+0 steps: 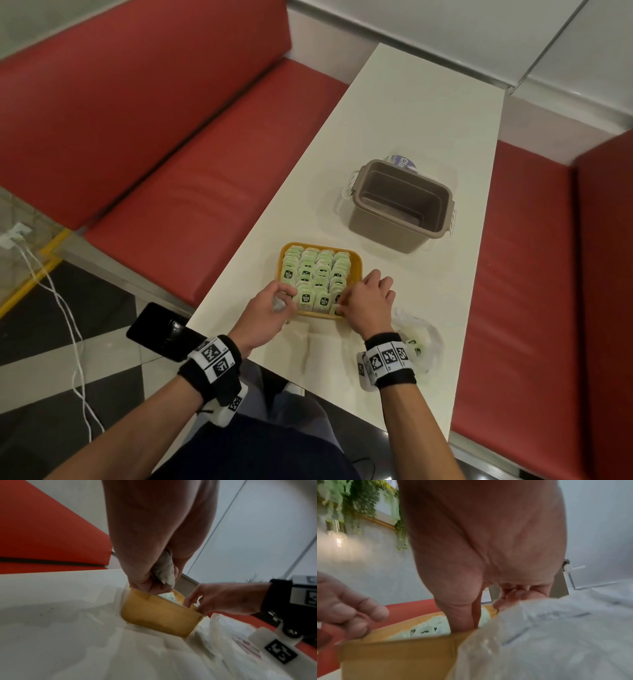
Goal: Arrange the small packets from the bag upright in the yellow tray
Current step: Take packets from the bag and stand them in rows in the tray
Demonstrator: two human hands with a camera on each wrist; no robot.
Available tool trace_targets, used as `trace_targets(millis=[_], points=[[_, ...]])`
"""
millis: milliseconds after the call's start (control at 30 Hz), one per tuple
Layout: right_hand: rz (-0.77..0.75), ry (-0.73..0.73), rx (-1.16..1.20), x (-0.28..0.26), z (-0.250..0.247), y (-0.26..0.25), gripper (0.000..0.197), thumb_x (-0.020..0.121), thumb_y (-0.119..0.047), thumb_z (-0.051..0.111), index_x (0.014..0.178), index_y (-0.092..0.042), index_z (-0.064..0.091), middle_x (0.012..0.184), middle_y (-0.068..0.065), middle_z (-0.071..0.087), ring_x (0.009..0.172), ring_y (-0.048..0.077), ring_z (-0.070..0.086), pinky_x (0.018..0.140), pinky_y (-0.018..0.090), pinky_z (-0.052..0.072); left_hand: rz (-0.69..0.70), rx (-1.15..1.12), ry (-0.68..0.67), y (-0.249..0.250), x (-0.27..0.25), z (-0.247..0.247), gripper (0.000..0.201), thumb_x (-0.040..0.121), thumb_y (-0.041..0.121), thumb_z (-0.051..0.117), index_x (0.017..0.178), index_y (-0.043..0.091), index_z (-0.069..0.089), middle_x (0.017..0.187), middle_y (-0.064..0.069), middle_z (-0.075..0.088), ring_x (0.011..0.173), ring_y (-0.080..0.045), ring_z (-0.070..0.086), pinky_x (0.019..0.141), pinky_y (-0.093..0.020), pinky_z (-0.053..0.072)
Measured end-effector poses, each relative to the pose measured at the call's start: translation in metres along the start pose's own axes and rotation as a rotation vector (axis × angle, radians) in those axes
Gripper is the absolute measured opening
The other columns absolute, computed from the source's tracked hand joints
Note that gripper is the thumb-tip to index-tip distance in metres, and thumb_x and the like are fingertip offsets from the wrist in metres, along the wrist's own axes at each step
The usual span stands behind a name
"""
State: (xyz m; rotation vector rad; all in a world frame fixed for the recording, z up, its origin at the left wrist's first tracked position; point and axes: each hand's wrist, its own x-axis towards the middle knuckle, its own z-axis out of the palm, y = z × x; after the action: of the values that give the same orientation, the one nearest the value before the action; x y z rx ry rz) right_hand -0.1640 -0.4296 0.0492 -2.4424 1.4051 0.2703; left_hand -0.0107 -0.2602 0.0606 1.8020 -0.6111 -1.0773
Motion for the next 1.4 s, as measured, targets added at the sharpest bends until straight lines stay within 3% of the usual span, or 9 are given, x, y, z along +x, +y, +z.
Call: trace_targets(millis=[400, 533, 633, 767, 833, 1000, 1100, 1233, 1400], points=[[-0.004, 0.201, 0.05, 0.0, 0.007, -0.004, 0.014, 0.082, -0.033, 0.089, 0.093, -0.031, 0.08, 0.11, -0.001, 0.048, 0.109, 0.029, 0.043, 0.09, 0.042, 0.043, 0.097, 0.127, -0.022, -0.01, -0.001, -0.007, 0.027, 0.1, 0.005, 0.07, 0.111, 0.029, 0.068, 0.103, 0.007, 0.073, 0.088, 0.001, 0.067, 0.078, -0.017, 0.049], [0.003, 0.244, 0.112, -0.004, 0.007, -0.001, 0.03, 0.075, -0.033, 0.091, 0.098, -0.031, 0.072, 0.109, -0.003, 0.049, 0.107, 0.027, 0.044, 0.088, 0.042, 0.043, 0.133, 0.087, -0.001, -0.006, -0.005, -0.009, 0.033, 0.095, 0.023, 0.083, 0.119, 0.035, 0.065, 0.106, 0.007, 0.07, 0.106, -0.004, 0.068, 0.09, -0.029, 0.05], [-0.054, 0.297, 0.296, -0.008, -0.004, -0.004, 0.024, 0.087, -0.048, 0.083, 0.101, -0.034, 0.07, 0.106, -0.008, 0.055, 0.104, 0.019, 0.047, 0.085, 0.039, 0.043, 0.126, 0.048, 0.02, 0.002, -0.008, -0.01, 0.053, 0.082, 0.039, 0.093, 0.124, 0.043, 0.06, 0.117, 0.007, 0.069, 0.116, -0.006, 0.064, 0.091, -0.032, 0.052], [-0.253, 0.051, 0.721, -0.028, -0.039, -0.023, 0.019, 0.099, -0.05, 0.075, 0.094, -0.032, 0.075, 0.079, -0.019, 0.071, 0.078, 0.001, 0.065, 0.071, 0.019, 0.045, 0.162, 0.063, 0.027, 0.014, -0.011, -0.008, 0.08, 0.067, 0.046, 0.101, 0.13, 0.049, 0.053, 0.12, 0.009, 0.066, 0.111, -0.012, 0.068, 0.092, -0.035, 0.056], [-0.338, -0.102, 0.745, -0.041, -0.051, -0.033, 0.02, 0.098, -0.054, 0.075, 0.098, -0.034, 0.077, 0.071, -0.021, 0.068, 0.068, -0.001, 0.062, 0.064, 0.013, 0.042, 0.205, 0.112, 0.015, 0.022, -0.013, -0.006, 0.085, 0.066, 0.041, 0.103, 0.133, 0.046, 0.051, 0.116, 0.008, 0.067, 0.105, -0.008, 0.069, 0.089, -0.029, 0.055], [-0.418, -0.132, 0.78, -0.05, -0.062, -0.041, 0.01, 0.094, -0.038, 0.084, 0.094, -0.031, 0.076, 0.068, -0.018, 0.064, 0.065, 0.002, 0.058, 0.063, 0.016, 0.04, 0.253, 0.122, 0.009, 0.032, -0.013, -0.005, 0.079, 0.068, 0.033, 0.103, 0.129, 0.037, 0.054, 0.109, 0.006, 0.071, 0.092, -0.014, 0.072, 0.079, -0.032, 0.058], [-0.443, -0.165, 0.928, -0.056, -0.073, -0.035, 0.01, 0.1, -0.034, 0.08, 0.101, -0.027, 0.072, 0.079, -0.014, 0.075, 0.067, 0.006, 0.061, 0.066, 0.037, 0.052, 0.285, 0.146, 0.039, 0.033, -0.012, -0.008, 0.044, 0.075, 0.029, 0.098, 0.109, 0.033, 0.069, 0.099, 0.009, 0.076, 0.09, -0.014, 0.074, 0.079, -0.033, 0.058], [-0.447, -0.208, 1.034, -0.061, -0.08, -0.021, 0.012, 0.105, -0.019, 0.073, 0.111, -0.016, 0.062, 0.089, 0.004, 0.08, 0.077, 0.034, 0.07, 0.076, 0.048, 0.059, 0.275, 0.057, 0.028, 0.033, -0.013, -0.013, 0.022, 0.084, 0.014, 0.091, 0.096, 0.021, 0.074, 0.091, 0.0, 0.079, 0.085, -0.022, 0.078, 0.081, -0.041, 0.061], [-0.456, -0.124, 0.992, -0.059, -0.073, -0.008, 0.02, 0.098, 0.002, 0.071, 0.102, -0.017, 0.069, 0.097, -0.003, 0.076, 0.091, 0.02, 0.074, 0.081, 0.039, 0.059, 0.231, -0.168, 0.01, 0.05, -0.022, -0.013, 0.016, 0.103, -0.006, 0.063, 0.108, 0.006, 0.072, 0.095, -0.012, 0.081, 0.044, -0.01, 0.059, 0.041, -0.017, 0.035]])
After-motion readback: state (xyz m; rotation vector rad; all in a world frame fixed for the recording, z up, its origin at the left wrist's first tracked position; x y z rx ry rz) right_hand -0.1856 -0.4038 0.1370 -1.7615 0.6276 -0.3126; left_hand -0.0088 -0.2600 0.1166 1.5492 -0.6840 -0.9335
